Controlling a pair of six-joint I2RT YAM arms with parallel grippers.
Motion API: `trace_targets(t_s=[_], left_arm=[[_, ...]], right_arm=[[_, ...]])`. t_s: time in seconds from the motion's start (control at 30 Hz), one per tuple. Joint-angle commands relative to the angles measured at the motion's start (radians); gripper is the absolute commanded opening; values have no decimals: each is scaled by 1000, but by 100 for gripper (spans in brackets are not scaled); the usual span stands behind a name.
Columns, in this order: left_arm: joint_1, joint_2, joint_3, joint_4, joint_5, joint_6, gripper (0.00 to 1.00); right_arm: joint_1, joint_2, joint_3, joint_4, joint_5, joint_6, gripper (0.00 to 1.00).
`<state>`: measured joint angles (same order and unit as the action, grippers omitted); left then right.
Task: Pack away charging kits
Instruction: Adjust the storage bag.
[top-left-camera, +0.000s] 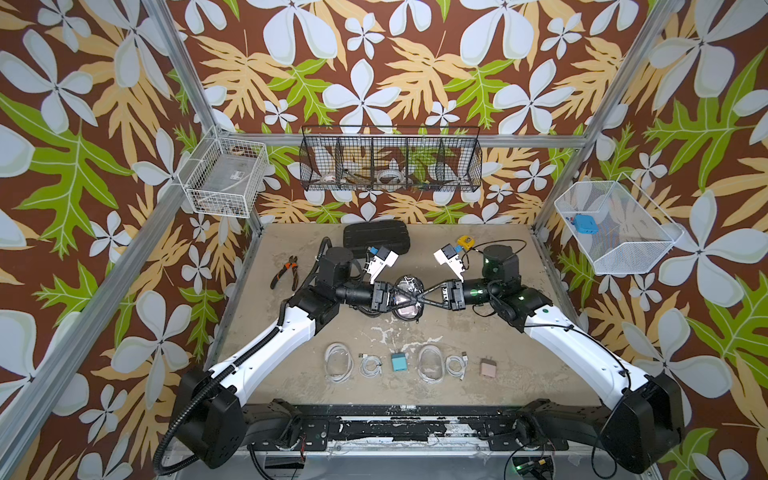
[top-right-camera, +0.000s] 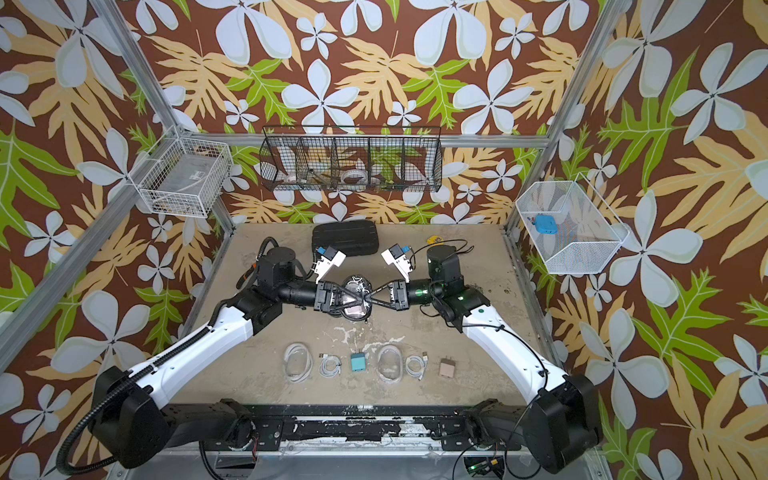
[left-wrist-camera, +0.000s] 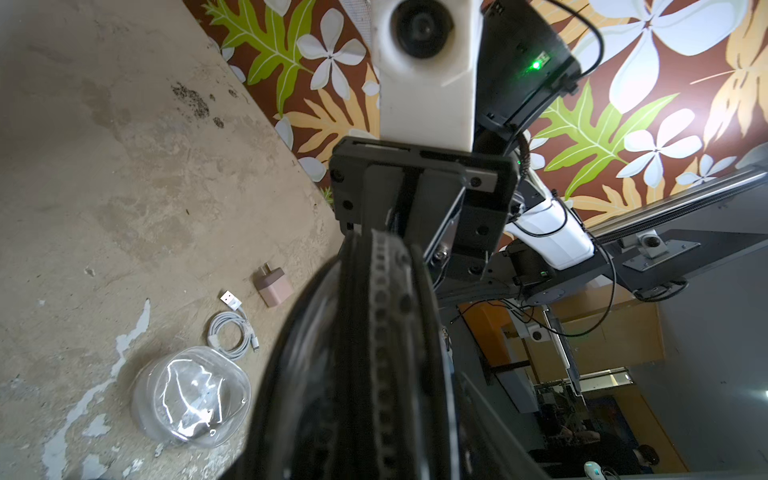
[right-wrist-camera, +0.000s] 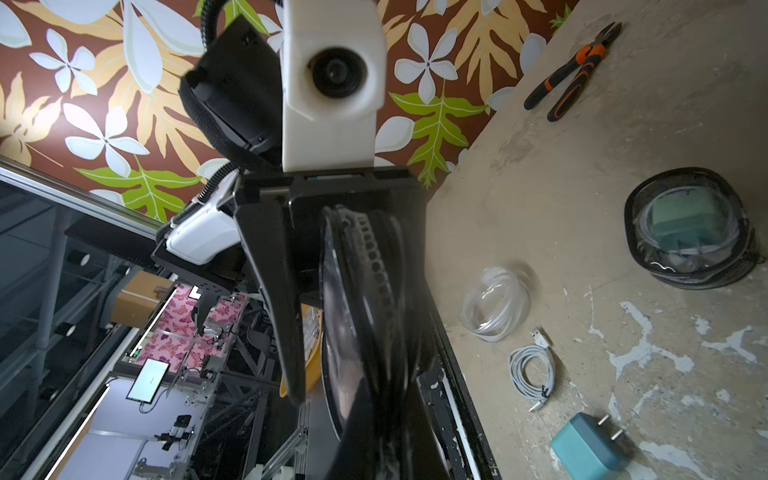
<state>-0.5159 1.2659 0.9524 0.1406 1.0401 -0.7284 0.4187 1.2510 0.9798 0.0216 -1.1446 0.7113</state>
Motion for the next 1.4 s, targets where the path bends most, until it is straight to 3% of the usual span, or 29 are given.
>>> trace_targets(t_s=[0.0,0.13,0.27,0.43,0.53,0.67,0.83,1.03,1.37], left_arm=[[2,-41,-103,406,-63,-295,59],[2,-69,-222,720,-199,-528,57],[-2,-57,-216,733,-224,-550,54],[-3,-62,-216,682,-270,-564,23],[-1,-80,-208,622,-301,-569,12],[2,-80,-204,600,-307,-622,12],[4,-71,-200,599,-317,-700,14],[4,-74,-182,546,-363,-732,17],[3,-76,-205,576,-364,-785,19]], right_arm=[[3,-30,-34,215,77,208,0],[37,-50,-66,287,149,284,0],[70,-34,-87,331,186,326,0],[79,-50,-84,325,224,320,0],[78,-91,-51,228,269,253,0],[80,-126,31,27,308,100,23],[91,-186,75,-159,388,-110,34],[275,-180,135,-309,657,-343,30],[287,-125,120,-291,657,-414,29]])
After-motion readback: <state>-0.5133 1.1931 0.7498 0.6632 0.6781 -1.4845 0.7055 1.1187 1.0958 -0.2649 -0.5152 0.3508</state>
